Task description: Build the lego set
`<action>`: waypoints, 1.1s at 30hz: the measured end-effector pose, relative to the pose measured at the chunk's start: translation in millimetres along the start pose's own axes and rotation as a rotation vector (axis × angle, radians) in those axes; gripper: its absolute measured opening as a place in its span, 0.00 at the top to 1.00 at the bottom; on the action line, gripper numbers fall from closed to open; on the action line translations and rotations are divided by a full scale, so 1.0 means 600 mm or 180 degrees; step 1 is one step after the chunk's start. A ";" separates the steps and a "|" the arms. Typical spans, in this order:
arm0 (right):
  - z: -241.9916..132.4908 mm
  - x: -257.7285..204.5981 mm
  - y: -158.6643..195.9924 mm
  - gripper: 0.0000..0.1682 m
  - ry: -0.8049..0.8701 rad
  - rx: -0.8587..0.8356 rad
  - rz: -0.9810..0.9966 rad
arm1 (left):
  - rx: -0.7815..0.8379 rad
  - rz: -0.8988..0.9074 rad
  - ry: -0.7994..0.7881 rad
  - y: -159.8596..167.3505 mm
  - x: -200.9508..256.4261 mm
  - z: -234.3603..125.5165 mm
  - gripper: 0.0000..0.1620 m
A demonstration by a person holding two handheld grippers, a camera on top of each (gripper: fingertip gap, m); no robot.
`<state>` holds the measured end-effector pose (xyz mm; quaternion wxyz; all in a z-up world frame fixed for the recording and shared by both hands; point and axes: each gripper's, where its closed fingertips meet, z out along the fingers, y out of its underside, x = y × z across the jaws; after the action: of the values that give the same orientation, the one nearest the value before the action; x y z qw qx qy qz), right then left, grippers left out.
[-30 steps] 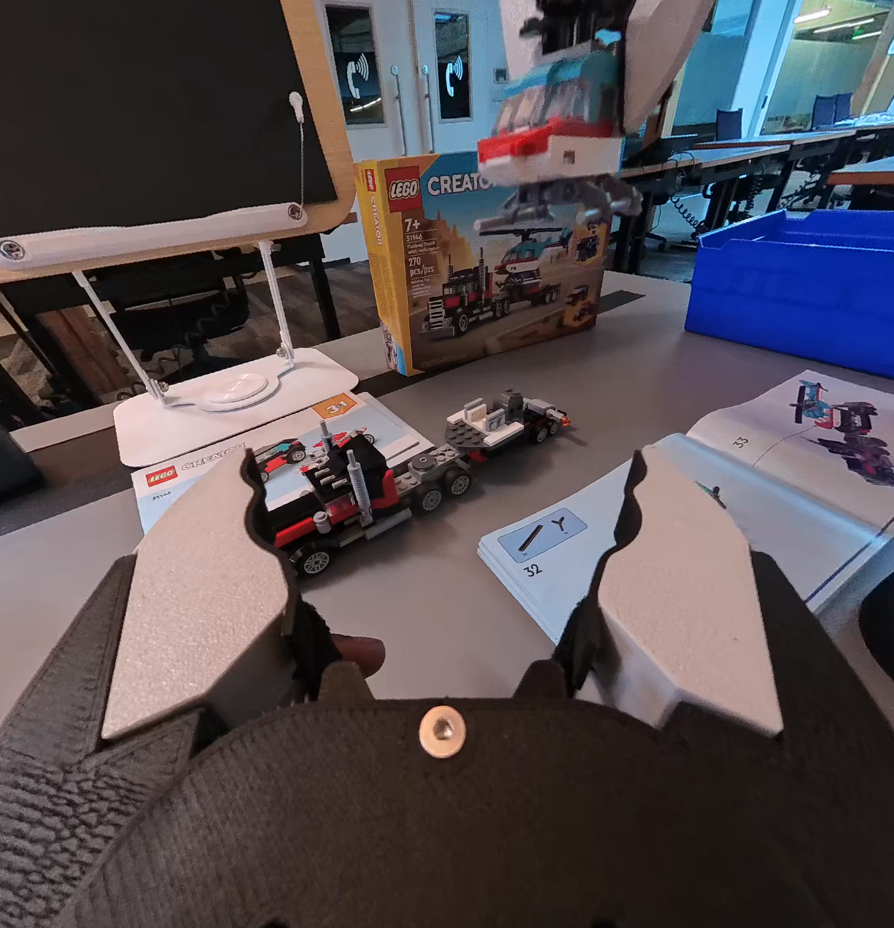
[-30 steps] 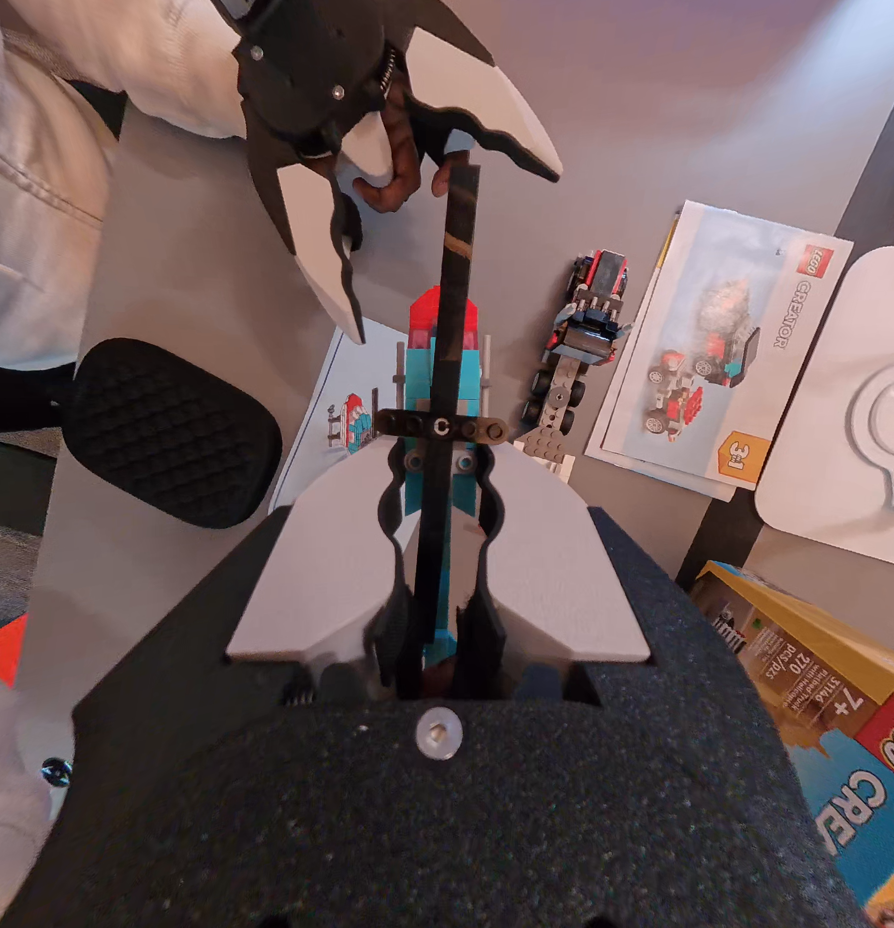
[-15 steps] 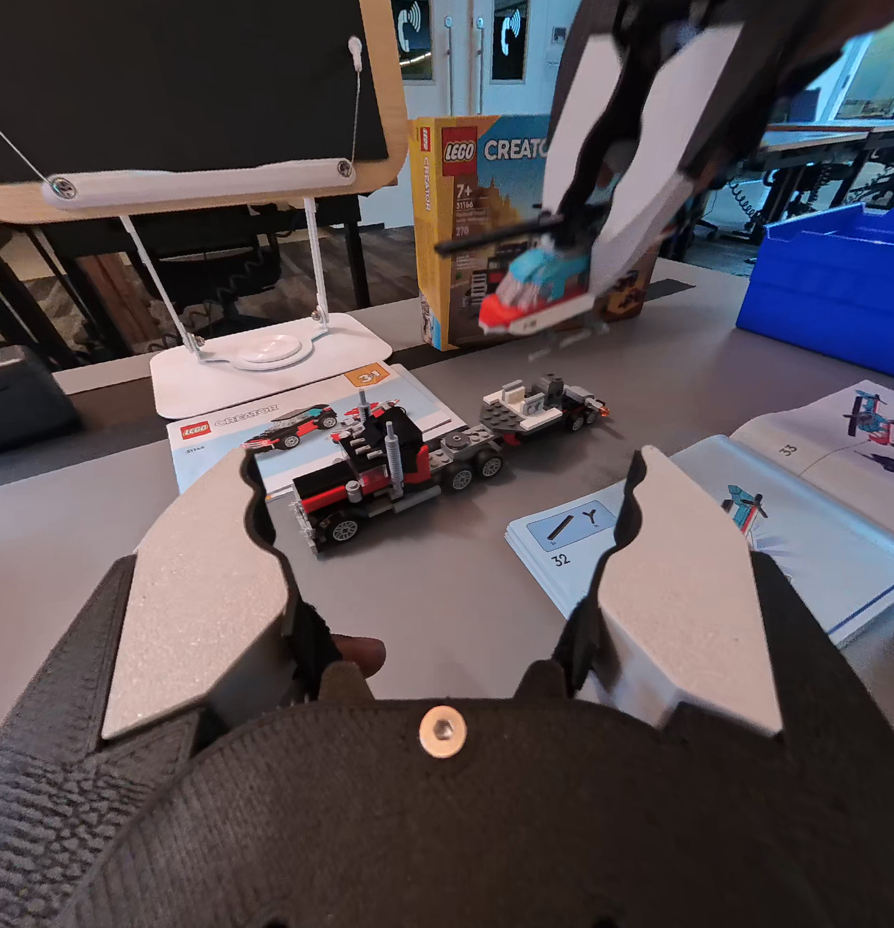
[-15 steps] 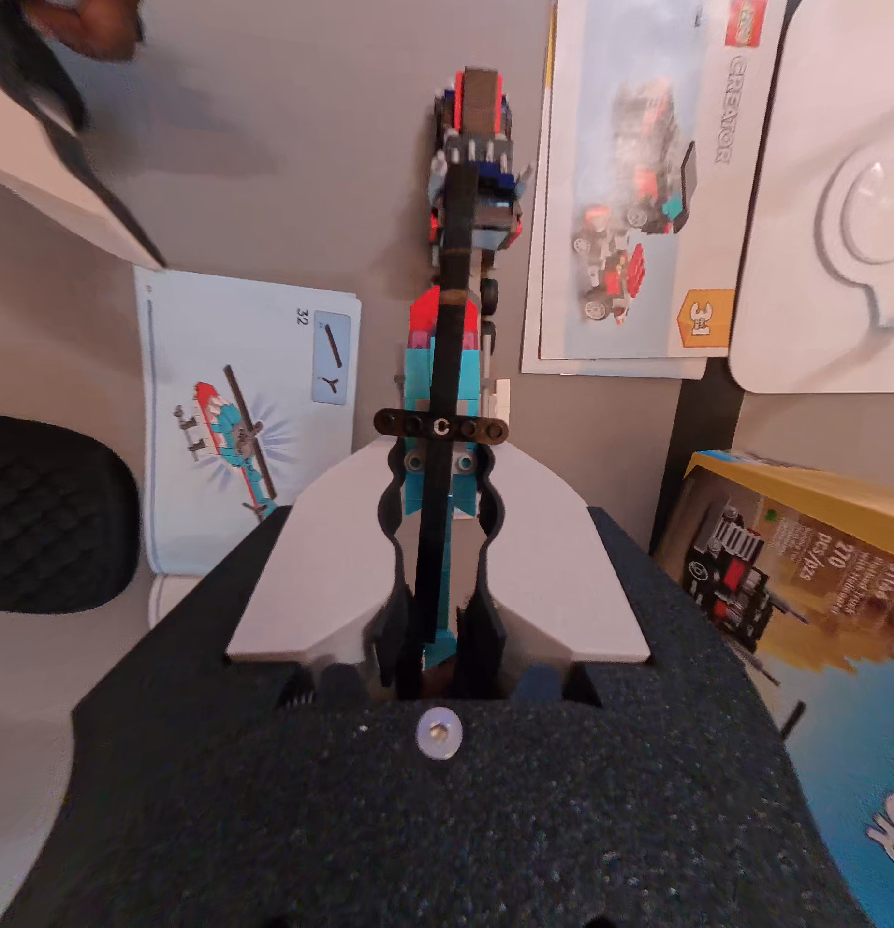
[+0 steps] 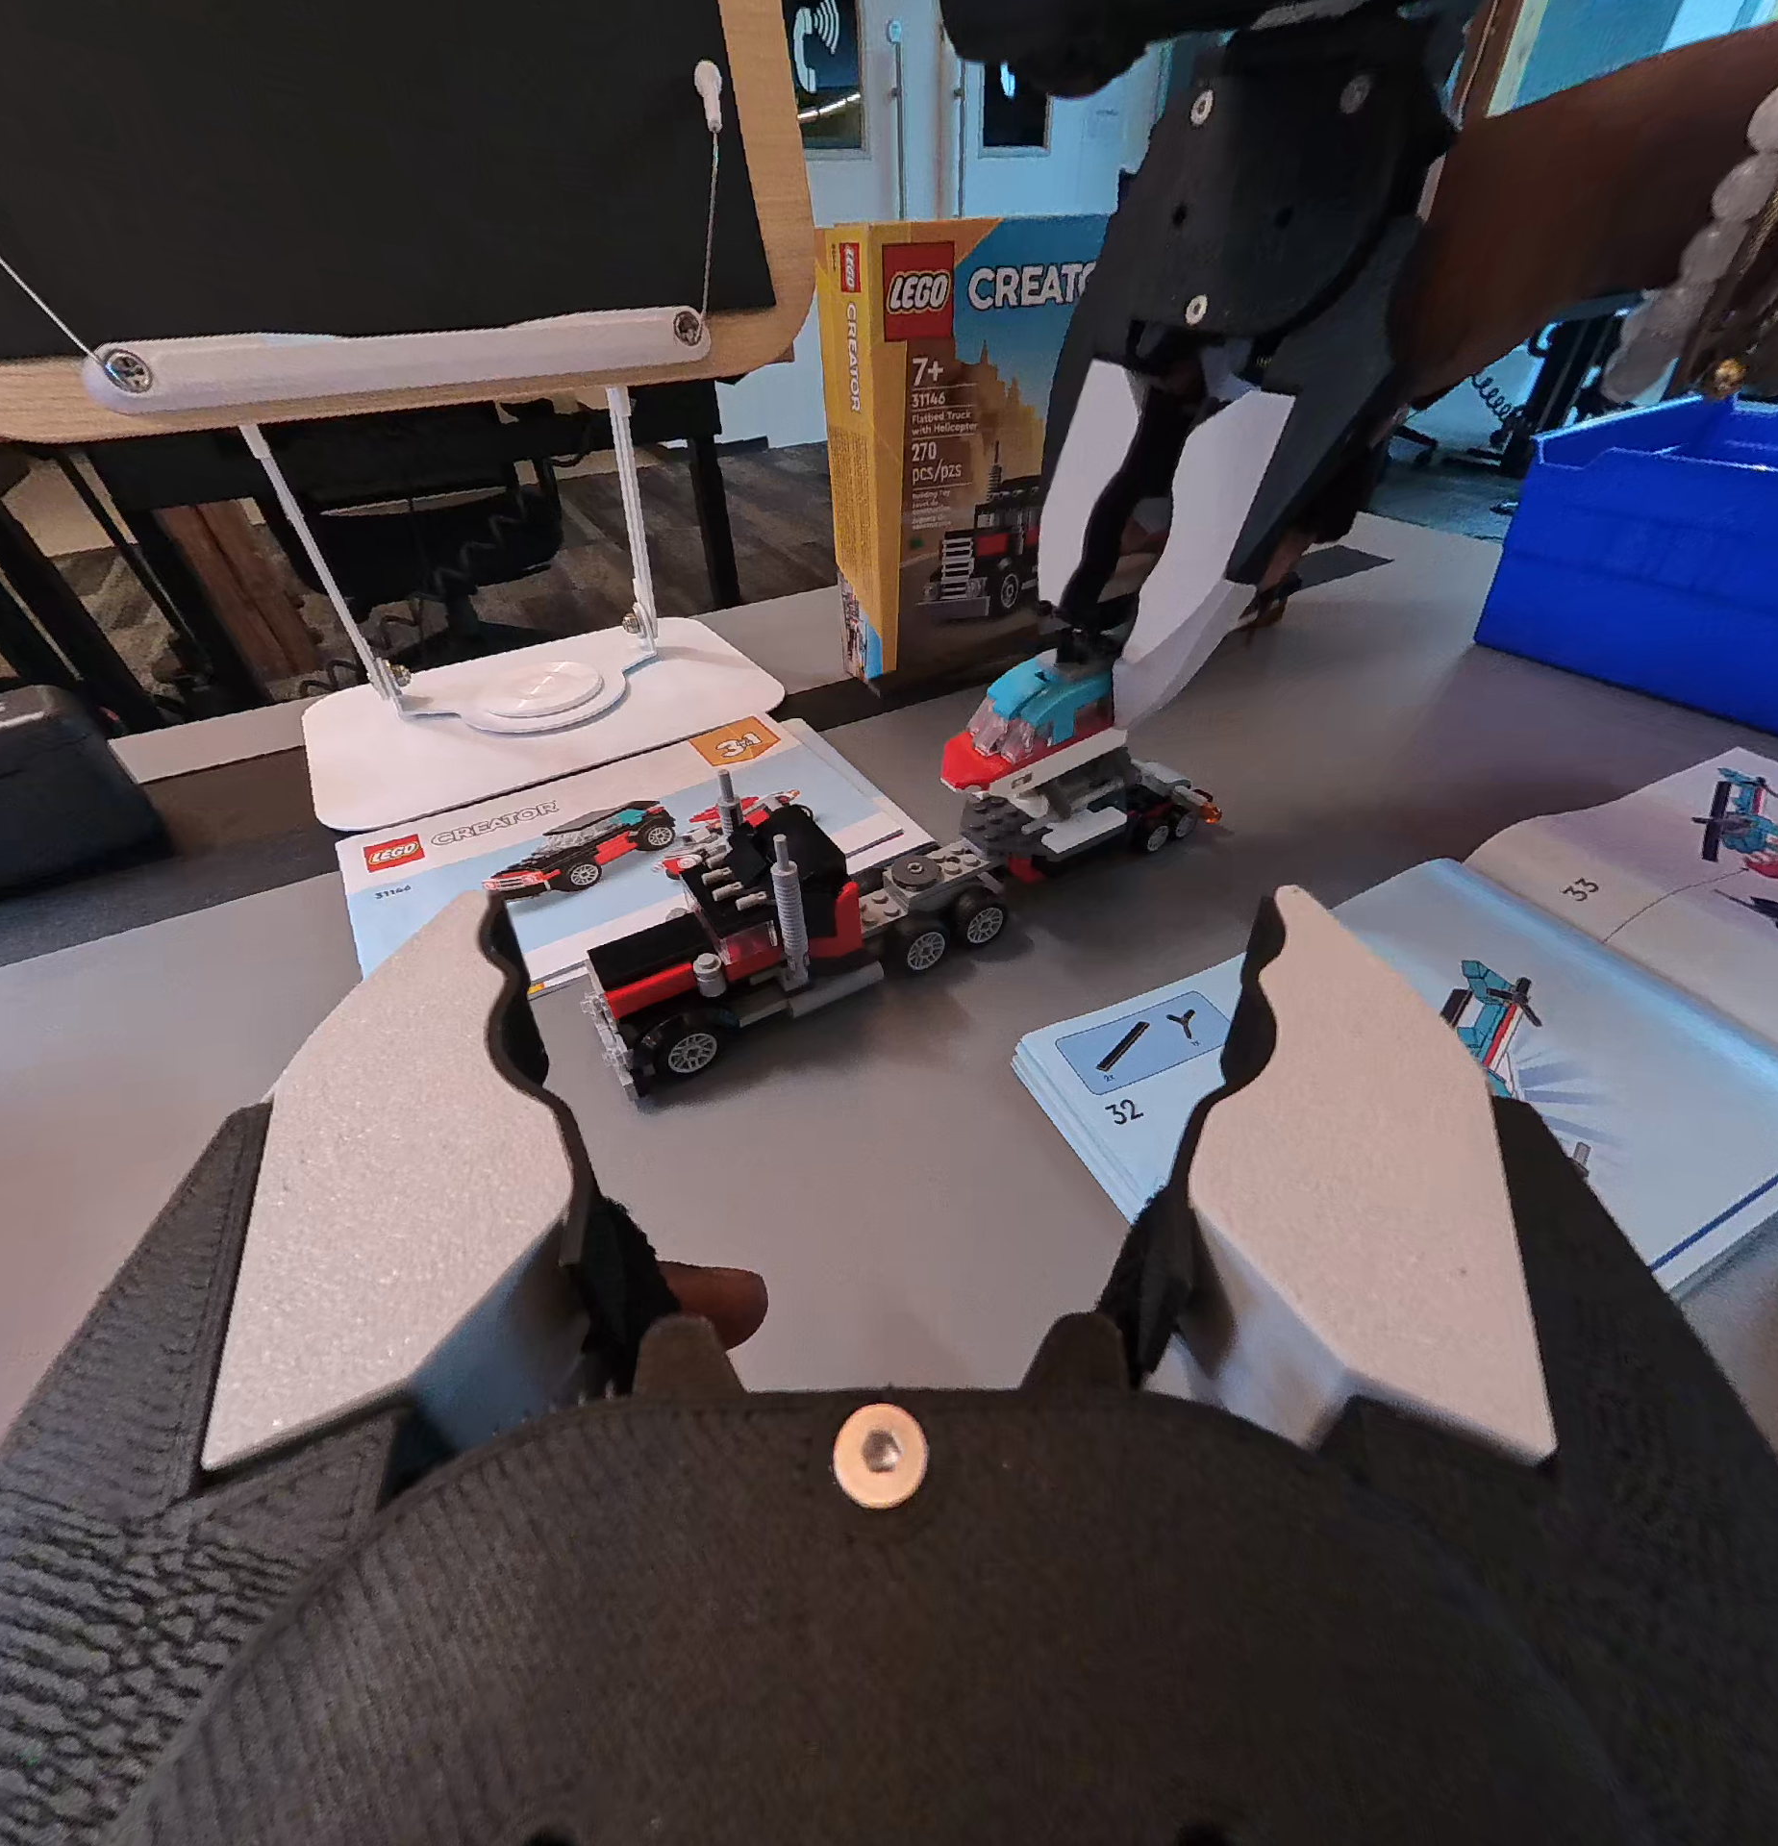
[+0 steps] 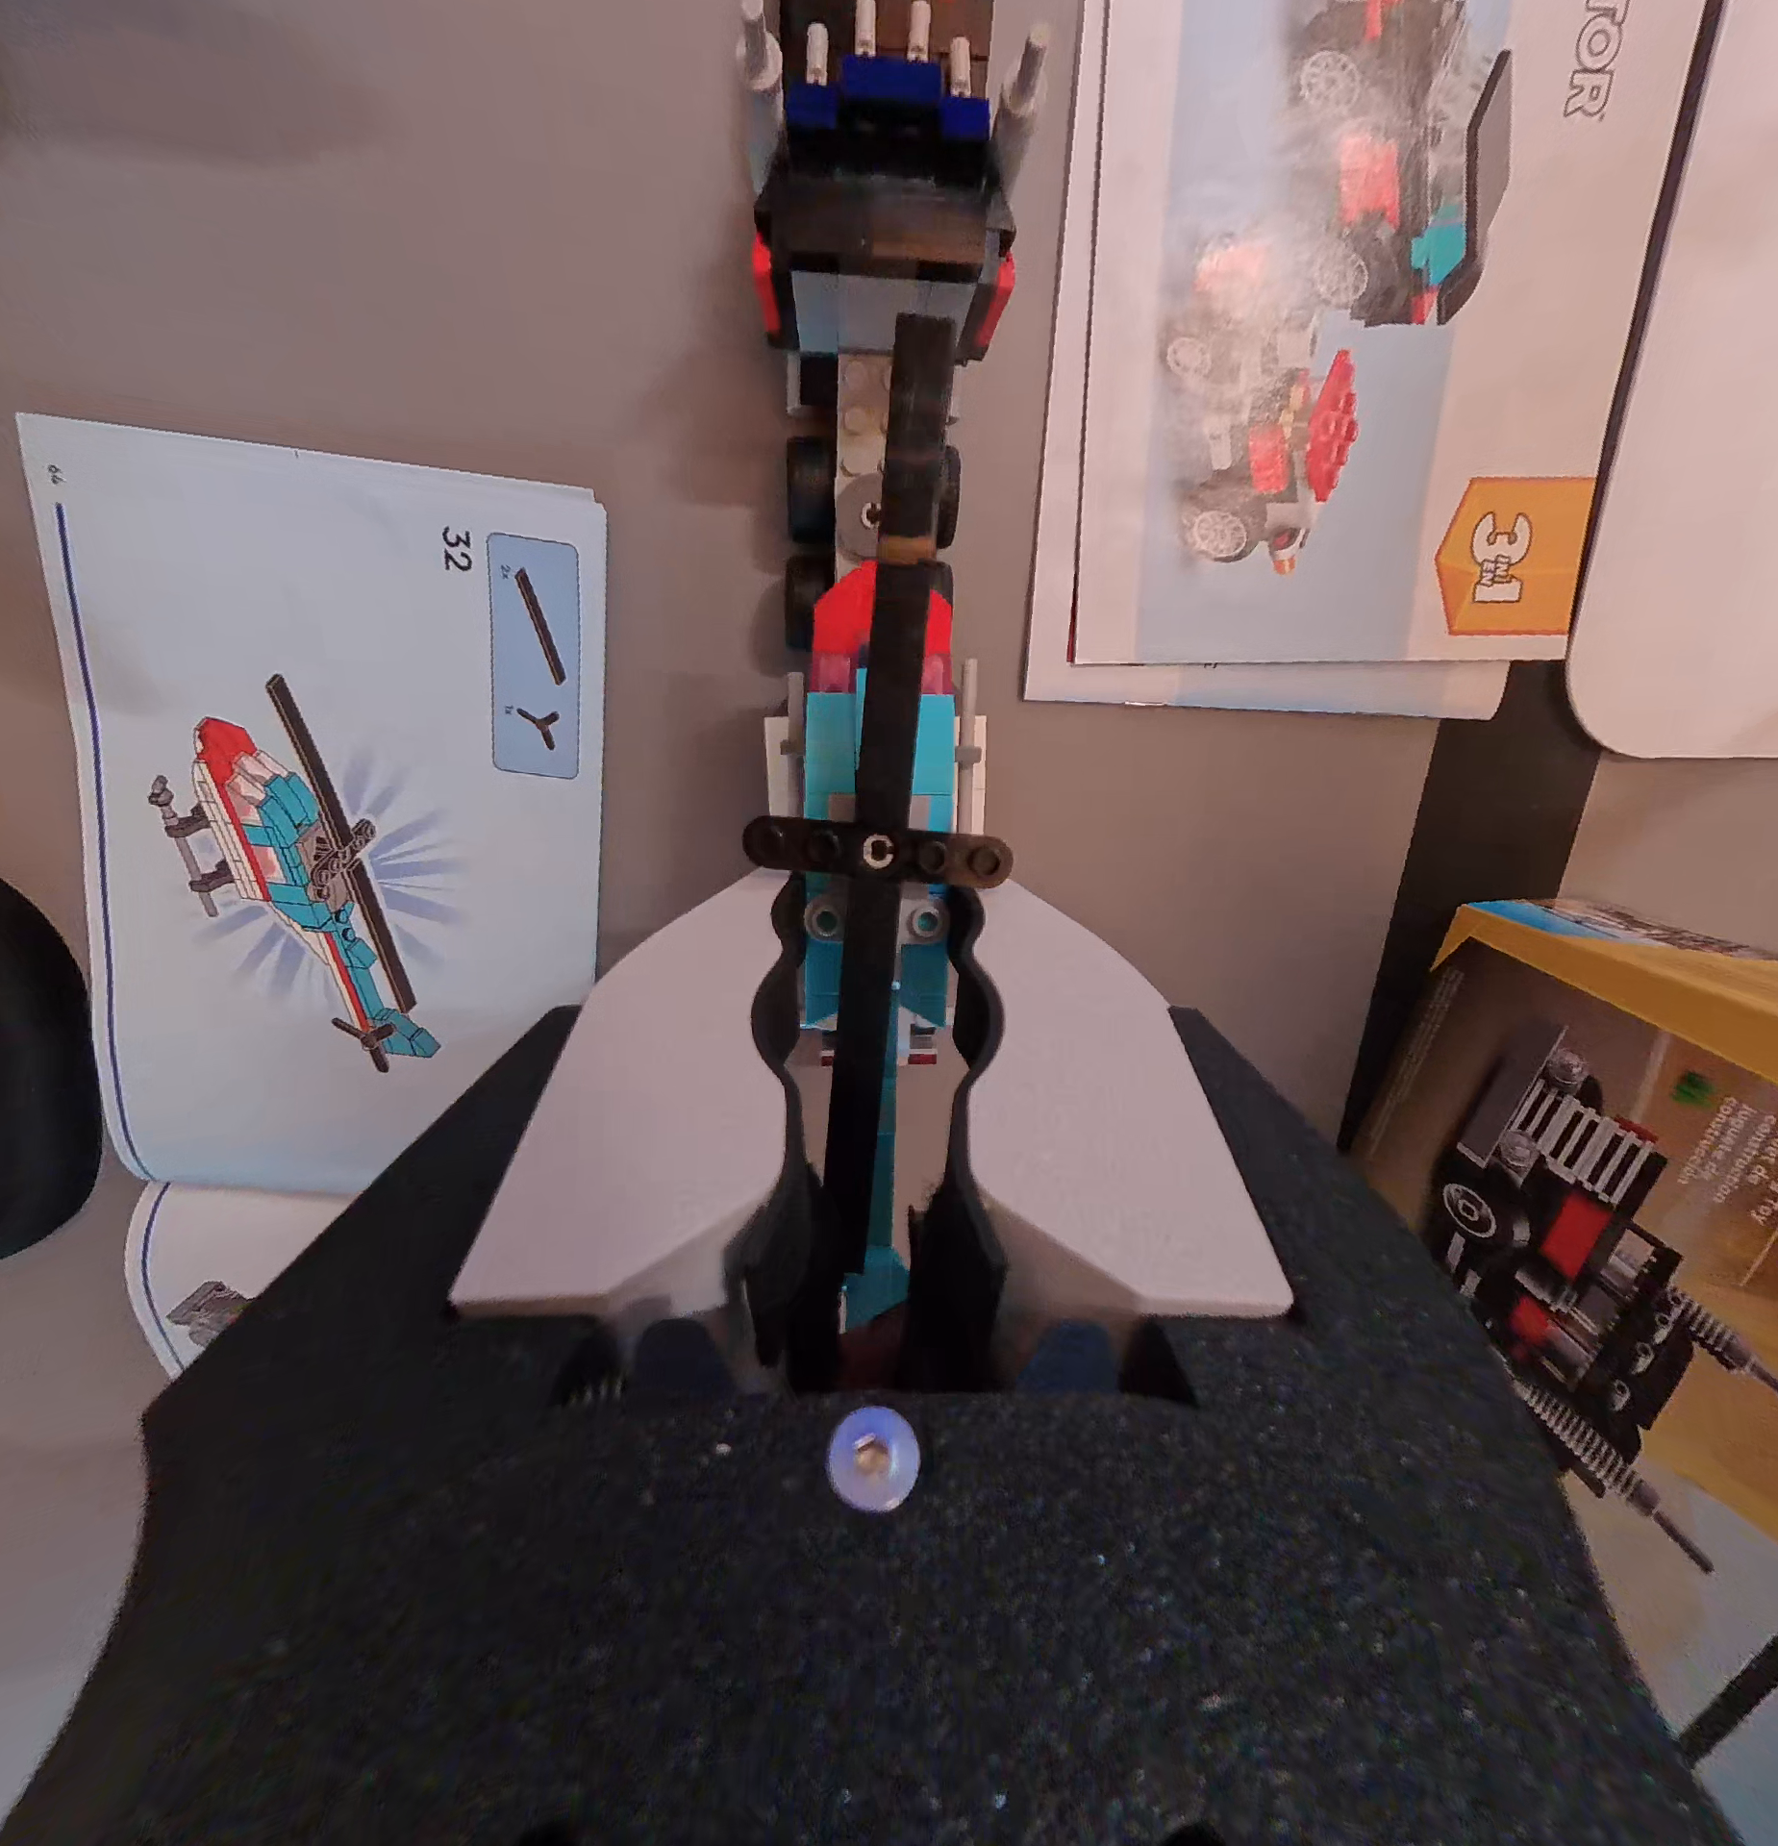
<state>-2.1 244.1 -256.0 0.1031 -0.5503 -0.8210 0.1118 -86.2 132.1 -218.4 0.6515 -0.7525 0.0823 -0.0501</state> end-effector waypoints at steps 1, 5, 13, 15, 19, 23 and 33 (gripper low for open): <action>0.000 0.001 0.001 0.84 0.0007 0.0007 -0.0008 | -0.0003 -0.0003 0.0004 0.000 0.000 0.000 0.18; 0.002 -0.002 -0.001 0.84 -0.0017 0.0026 -0.0036 | -0.0013 0.0011 0.0009 0.001 0.002 0.001 0.18; 0.011 -0.001 0.006 0.83 -0.0028 -0.0120 -0.0026 | -0.0021 0.0013 0.0002 0.003 0.001 0.001 0.18; 0.010 0.000 0.008 0.82 -0.0020 -0.0147 0.0009 | -0.0022 0.0012 0.0007 0.003 0.002 0.002 0.18; -0.007 0.005 0.002 0.72 0.0044 -0.0023 0.0139 | -0.0027 0.0015 0.0015 0.003 0.003 0.002 0.18; -0.064 0.006 -0.015 0.57 0.0355 0.0385 0.0334 | -0.0020 0.0000 0.0017 0.002 0.004 0.002 0.18; -0.185 -0.160 0.068 0.34 0.1262 0.1181 0.1137 | -0.0074 0.0079 0.0152 0.001 0.027 0.001 0.20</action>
<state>102.3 178.4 -166.5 0.3382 -0.6685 -0.6410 0.1665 -70.0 129.3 -219.8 0.6411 -0.7575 0.1077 -0.0590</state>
